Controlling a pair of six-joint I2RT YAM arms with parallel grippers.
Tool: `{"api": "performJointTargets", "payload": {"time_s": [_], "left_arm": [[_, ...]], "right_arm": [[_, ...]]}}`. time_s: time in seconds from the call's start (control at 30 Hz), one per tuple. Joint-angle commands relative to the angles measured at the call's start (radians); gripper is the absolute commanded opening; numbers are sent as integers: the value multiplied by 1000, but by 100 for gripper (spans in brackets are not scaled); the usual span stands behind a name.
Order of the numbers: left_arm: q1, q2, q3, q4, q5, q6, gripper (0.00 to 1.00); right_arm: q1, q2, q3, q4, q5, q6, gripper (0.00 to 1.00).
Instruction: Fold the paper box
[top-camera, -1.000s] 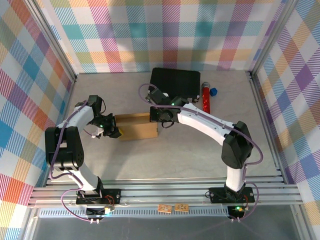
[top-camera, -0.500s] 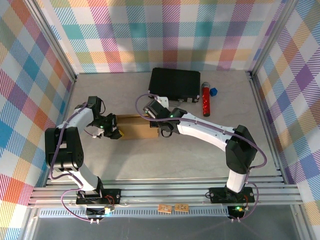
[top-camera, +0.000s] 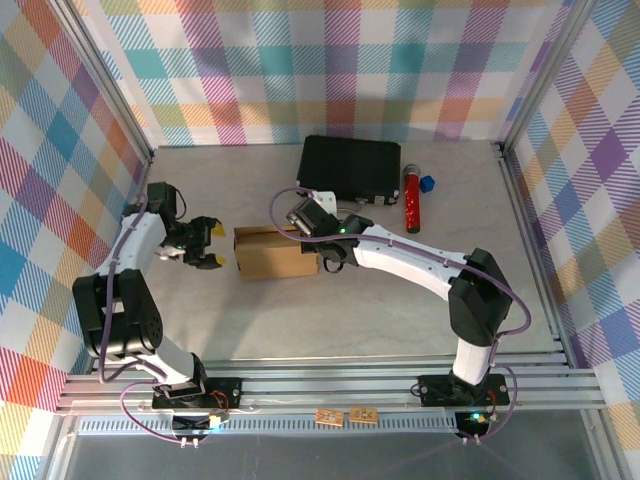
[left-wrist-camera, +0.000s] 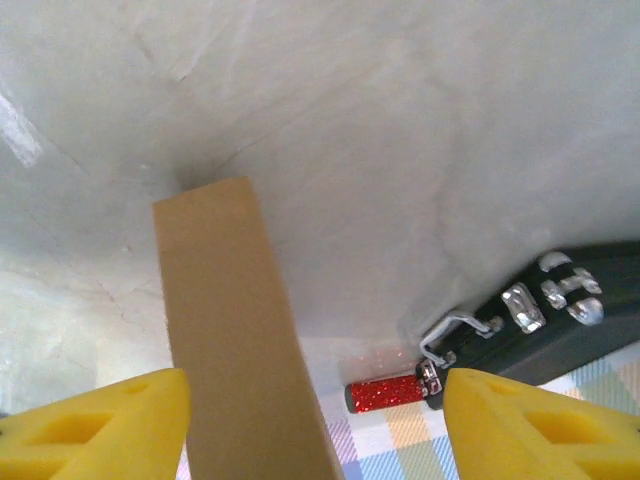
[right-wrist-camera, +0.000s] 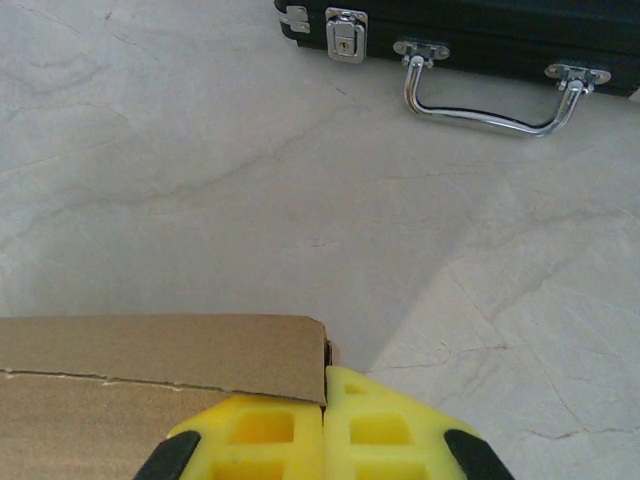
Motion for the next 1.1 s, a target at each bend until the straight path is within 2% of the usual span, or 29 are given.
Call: {"api": "performJointTargets", "payload": {"time_s": [0.0,0.07,0.17,0.27,0.43,0.77,0.97,1.07], "left_arm": [[5,-83,128,-161,-178,355,47],[-12,-131,160,-171,-241,540,38],[-69,-199,172,-152,-261,758,27],[-168,-230,175,-132,-290,902,24],[-251,-236,176,-131,-324,1067,20],[-333,-178,175,-155,-367,1204,25],[-347,-144,166,-145,-414,1230,17],[-352,-141,157,-135,-460,1235,19]], "right_arm": [[-5,61,23,-107,-19,-38,0],[-7,72,45,-119,-18,-43,0],[-10,81,63,-131,-16,-47,0],[-11,84,70,-136,-11,-54,0],[-17,90,78,-142,-15,-58,0],[-21,104,96,-155,-22,-56,0],[-22,106,97,-158,-24,-53,0],[-24,107,102,-158,-28,-54,0]]}}
